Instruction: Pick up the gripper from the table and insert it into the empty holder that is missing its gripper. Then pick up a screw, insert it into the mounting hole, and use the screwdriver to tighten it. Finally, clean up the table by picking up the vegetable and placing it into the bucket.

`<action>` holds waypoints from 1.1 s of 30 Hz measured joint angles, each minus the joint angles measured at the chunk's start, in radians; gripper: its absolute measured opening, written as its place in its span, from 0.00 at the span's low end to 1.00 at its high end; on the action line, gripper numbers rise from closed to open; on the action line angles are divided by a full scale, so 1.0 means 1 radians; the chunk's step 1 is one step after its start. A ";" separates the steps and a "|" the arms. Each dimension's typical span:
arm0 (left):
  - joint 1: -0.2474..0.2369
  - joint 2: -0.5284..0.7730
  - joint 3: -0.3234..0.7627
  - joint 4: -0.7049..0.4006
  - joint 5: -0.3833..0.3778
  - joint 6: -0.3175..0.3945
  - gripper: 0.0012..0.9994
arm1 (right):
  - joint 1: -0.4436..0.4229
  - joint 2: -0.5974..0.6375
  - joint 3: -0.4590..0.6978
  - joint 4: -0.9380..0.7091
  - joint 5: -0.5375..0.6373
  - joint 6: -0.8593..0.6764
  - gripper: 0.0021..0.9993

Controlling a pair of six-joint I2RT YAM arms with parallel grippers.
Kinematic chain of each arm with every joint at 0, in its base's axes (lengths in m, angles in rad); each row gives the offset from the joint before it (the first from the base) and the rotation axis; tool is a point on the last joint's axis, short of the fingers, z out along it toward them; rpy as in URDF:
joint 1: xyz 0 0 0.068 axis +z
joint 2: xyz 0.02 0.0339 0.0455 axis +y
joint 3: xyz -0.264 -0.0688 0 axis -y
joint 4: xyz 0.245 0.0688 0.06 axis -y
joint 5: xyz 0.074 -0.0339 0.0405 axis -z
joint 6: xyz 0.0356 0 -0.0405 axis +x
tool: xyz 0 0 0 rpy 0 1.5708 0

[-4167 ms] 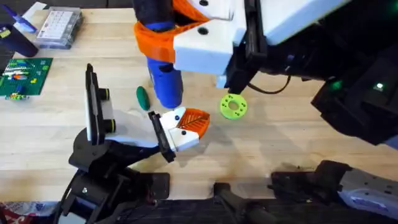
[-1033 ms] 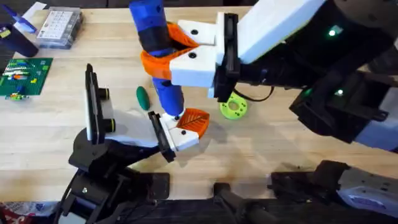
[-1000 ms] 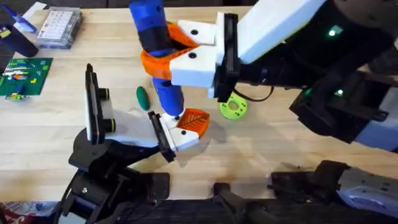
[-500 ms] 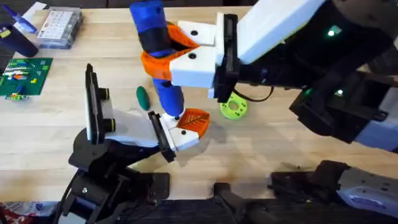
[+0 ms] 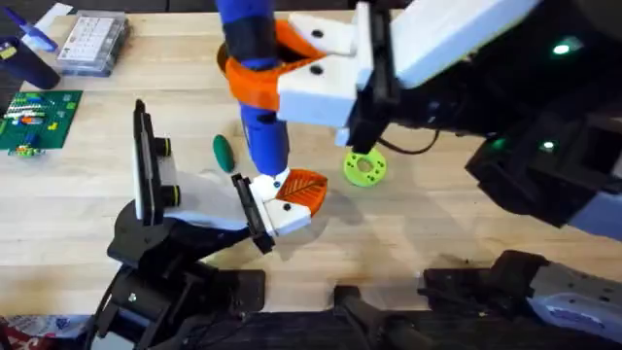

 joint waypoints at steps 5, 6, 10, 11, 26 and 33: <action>0.000 0.000 0.000 0.000 0.000 0.000 0.02 | -0.031 -0.042 0.010 0.010 -0.001 0.013 0.03; 0.000 0.000 0.000 0.000 0.000 0.000 0.02 | -0.038 -0.043 0.011 0.009 -0.001 0.014 0.03; 0.000 0.000 0.000 0.000 0.000 0.000 0.02 | -0.065 -0.043 0.013 0.000 -0.003 0.014 0.03; 0.000 0.000 0.000 0.000 0.000 0.000 0.02 | -0.074 -0.043 0.013 -0.003 -0.003 0.014 0.03; 0.000 0.000 0.000 0.000 0.000 0.000 0.02 | -0.346 -0.042 0.014 -0.242 0.090 0.015 0.03; 0.000 0.000 0.000 0.000 0.000 0.000 0.02 | -0.428 -0.042 0.016 -0.382 0.108 -0.003 0.03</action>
